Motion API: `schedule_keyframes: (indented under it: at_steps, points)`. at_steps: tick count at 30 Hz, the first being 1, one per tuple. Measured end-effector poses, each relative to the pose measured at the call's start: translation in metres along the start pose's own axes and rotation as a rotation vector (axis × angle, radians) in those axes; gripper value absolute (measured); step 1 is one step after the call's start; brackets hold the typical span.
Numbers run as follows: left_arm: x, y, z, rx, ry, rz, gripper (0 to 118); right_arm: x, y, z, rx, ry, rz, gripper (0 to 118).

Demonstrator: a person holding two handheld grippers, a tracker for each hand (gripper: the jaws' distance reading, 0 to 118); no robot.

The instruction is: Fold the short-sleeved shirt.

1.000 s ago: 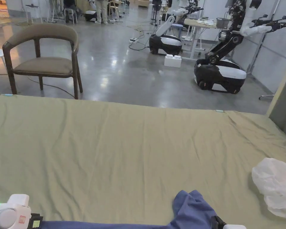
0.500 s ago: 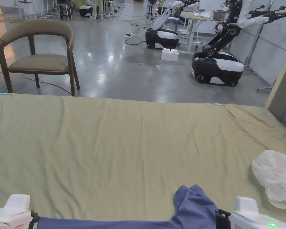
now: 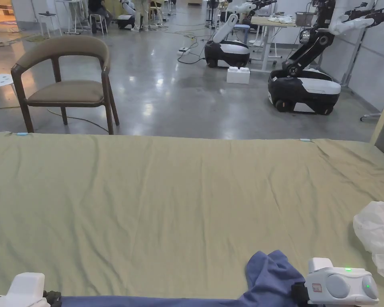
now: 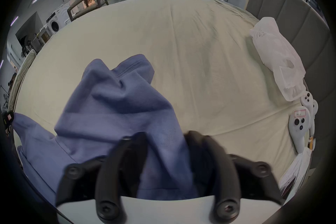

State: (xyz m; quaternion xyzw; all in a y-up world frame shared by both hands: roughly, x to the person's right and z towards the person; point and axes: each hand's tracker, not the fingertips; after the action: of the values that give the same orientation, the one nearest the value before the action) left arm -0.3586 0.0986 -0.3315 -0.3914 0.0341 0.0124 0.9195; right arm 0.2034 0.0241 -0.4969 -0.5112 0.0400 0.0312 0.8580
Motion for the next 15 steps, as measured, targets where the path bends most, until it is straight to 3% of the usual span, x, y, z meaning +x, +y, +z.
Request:
schedule_keyframes:
  at_steps: [1, 2, 3, 10, 15]
  points:
    - [-0.001, -0.001, -0.001, -0.003, 0.003, -0.003, 0, 0.000, 0.001, 0.002, 0.002, -0.005, 0.006, 2]
    - [-0.002, -0.003, -0.003, -0.005, 0.006, -0.004, 0, 0.000, 0.002, 0.003, 0.002, -0.011, 0.019, 0]
    - [-0.003, -0.004, -0.002, -0.006, 0.007, -0.003, 0, 0.002, 0.001, 0.005, -0.001, 0.041, 0.021, 0]
    - [-0.006, -0.005, 0.022, 0.021, 0.007, 0.029, 0, -0.001, -0.022, 0.060, 0.152, 0.034, 0.005, 0]
    - [-0.012, -0.007, 0.054, 0.075, -0.002, 0.053, 0, -0.002, -0.044, 0.124, 0.242, 0.039, 0.047, 0]
